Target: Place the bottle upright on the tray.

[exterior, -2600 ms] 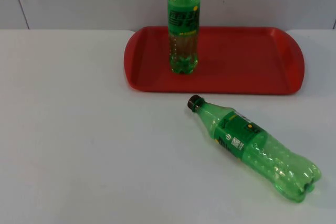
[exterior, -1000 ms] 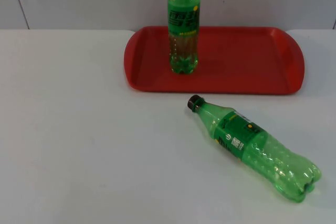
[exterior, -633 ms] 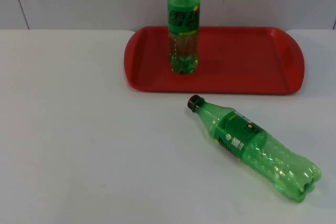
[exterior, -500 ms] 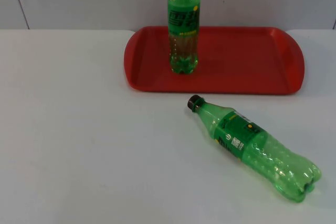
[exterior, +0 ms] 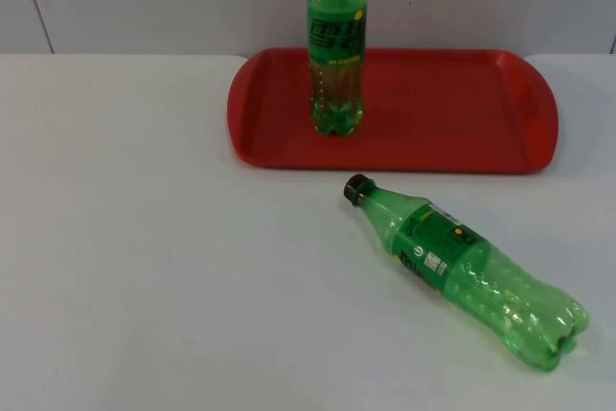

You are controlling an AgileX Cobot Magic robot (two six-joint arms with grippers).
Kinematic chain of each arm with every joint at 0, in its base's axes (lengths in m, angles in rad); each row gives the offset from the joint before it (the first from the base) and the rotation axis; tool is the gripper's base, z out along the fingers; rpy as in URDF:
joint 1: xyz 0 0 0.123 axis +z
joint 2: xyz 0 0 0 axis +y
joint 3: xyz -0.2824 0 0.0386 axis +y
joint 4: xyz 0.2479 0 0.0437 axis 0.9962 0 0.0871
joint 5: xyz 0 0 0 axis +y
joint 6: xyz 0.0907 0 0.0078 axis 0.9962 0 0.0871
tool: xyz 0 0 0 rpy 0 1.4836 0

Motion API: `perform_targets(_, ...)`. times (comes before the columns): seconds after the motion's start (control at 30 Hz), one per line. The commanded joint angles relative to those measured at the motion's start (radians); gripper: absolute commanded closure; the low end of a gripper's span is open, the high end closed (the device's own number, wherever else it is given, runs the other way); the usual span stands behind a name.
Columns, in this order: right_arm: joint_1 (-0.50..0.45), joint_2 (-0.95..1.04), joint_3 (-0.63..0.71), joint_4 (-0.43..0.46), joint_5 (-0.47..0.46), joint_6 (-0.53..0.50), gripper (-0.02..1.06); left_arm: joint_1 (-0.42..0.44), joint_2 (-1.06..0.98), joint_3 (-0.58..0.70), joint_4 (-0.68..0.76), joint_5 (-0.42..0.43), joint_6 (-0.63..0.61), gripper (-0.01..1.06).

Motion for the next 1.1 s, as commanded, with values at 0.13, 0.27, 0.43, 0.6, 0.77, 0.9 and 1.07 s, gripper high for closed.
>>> perform_targets(0.13, -0.004, 0.024, -0.073, -0.001, -0.025, -0.001, 0.0, 0.002, -0.003, 0.004, 0.0, 0.0, -0.002, 0.0)
perform_targets(0.27, -0.004, 0.116, -0.132, -0.001, -0.031, -0.001, 0.0, 0.002, -0.003, 0.004, 0.0, 0.0, -0.002, 0.0)
perform_targets(0.43, -0.004, 0.33, -0.223, 0.001, -0.031, -0.009, 0.0, 0.002, -0.003, 0.004, 0.0, 0.0, -0.002, 0.0)
perform_targets(0.6, -0.004, 0.558, -0.302, 0.021, -0.031, -0.055, 0.0, 0.002, -0.003, 0.004, 0.0, 0.0, -0.002, 0.0)
perform_targets(0.77, -0.004, 0.785, -0.383, 0.05, -0.051, -0.117, 0.0, 0.002, -0.003, 0.004, 0.0, 0.0, -0.002, 0.0)
perform_targets(0.9, -0.004, 0.961, -0.454, 0.111, -0.088, -0.172, 0.0, 0.002, -0.003, 0.004, 0.0, 0.0, -0.002, 0.0)
perform_targets(1.07, -0.004, 1.086, -0.514, 0.151, -0.113, -0.216, 0.0, 0.002, -0.003, 0.004, 0.0, 0.0, -0.002, 0.0)
